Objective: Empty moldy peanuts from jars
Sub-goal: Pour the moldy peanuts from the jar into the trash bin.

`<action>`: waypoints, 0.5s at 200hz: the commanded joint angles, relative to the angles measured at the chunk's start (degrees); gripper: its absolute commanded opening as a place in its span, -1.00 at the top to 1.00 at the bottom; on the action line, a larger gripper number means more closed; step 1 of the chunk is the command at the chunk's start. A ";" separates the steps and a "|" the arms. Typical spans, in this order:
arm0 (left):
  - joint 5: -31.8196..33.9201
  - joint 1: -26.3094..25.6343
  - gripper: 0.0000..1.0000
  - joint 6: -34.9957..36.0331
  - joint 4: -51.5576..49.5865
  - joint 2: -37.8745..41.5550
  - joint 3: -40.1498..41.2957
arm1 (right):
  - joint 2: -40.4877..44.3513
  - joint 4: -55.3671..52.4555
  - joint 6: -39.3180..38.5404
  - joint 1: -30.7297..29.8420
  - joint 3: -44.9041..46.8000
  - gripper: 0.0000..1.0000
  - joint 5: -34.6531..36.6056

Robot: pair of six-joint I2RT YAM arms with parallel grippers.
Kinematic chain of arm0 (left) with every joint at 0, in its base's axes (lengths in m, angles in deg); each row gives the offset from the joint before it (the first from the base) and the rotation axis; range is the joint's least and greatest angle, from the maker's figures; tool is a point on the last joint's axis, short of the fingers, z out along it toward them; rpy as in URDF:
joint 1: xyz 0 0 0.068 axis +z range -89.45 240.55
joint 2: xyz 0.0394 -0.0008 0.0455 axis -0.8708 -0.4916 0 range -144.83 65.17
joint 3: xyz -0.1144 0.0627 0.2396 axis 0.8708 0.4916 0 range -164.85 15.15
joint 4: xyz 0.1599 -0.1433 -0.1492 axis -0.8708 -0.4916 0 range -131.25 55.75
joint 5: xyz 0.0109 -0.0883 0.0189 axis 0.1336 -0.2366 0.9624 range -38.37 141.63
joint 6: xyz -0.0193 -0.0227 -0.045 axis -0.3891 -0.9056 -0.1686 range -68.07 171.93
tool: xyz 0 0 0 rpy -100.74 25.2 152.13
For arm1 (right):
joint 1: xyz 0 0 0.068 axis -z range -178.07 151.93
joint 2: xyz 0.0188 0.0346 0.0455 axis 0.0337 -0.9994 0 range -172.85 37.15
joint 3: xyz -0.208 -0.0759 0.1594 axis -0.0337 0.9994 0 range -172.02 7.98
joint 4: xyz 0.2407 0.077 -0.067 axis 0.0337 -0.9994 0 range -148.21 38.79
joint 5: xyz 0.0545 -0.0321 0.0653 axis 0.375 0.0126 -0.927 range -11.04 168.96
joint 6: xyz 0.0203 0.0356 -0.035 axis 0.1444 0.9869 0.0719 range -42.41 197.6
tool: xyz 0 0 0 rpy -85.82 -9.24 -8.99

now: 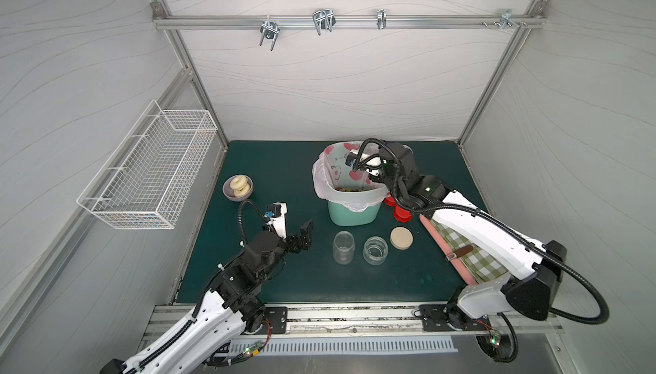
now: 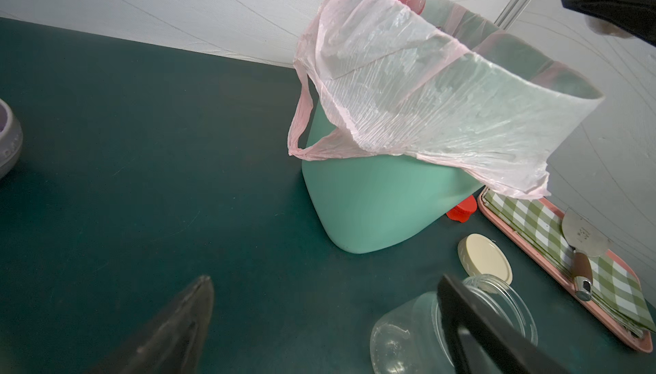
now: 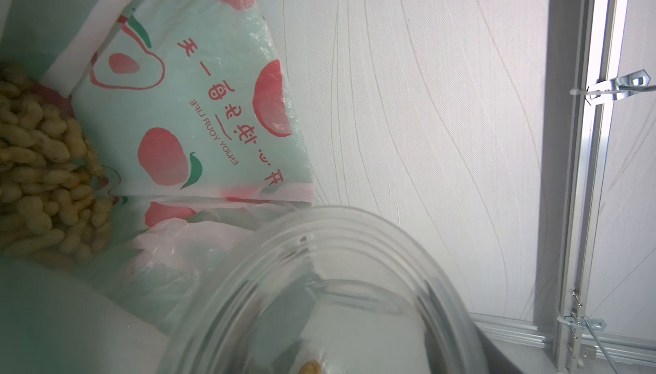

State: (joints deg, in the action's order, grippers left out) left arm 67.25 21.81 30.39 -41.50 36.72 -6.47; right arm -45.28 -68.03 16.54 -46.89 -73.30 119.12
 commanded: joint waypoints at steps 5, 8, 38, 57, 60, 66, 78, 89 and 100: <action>0.82 0.25 -0.99 0.71 0.96 -0.29 -1.53 | -1.44 1.61 -3.32 -0.40 -1.81 0.96 2.15; 0.82 0.25 -0.99 0.71 0.92 -0.35 -1.54 | -1.56 1.61 -3.55 -0.47 -1.88 0.96 2.24; 0.44 0.27 -0.99 0.79 1.26 -0.80 -1.50 | -2.45 1.81 -6.18 -0.63 -2.96 0.95 3.37; 0.20 0.33 -0.99 0.75 1.44 -0.99 -1.51 | -2.95 1.88 -7.21 -0.66 -3.40 0.95 4.11; 0.13 0.33 -0.99 0.70 1.49 -1.00 -1.51 | -2.95 1.78 -7.31 -0.66 -3.52 0.95 4.20; 0.09 0.33 -0.99 0.71 1.53 -1.04 -1.53 | -3.07 1.83 -7.41 -0.74 -3.54 0.95 4.31; -0.14 0.32 -0.99 0.71 1.53 -1.06 -1.51 | -3.18 1.79 -7.49 -0.88 -3.66 0.95 4.38; -0.09 0.27 -0.99 0.70 1.46 -1.01 -1.54 | -3.42 1.92 -7.71 -1.01 -3.63 0.95 4.55; -0.07 0.34 -0.99 0.80 1.27 -0.93 -1.50 | -3.81 2.05 -8.21 -1.02 -3.58 0.94 4.99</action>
State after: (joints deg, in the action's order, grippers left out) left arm 67.18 21.83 30.76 -41.45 35.69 -6.47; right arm -48.08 -67.72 10.29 -47.34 -75.46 122.49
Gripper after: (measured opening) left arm 0.994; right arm 0.702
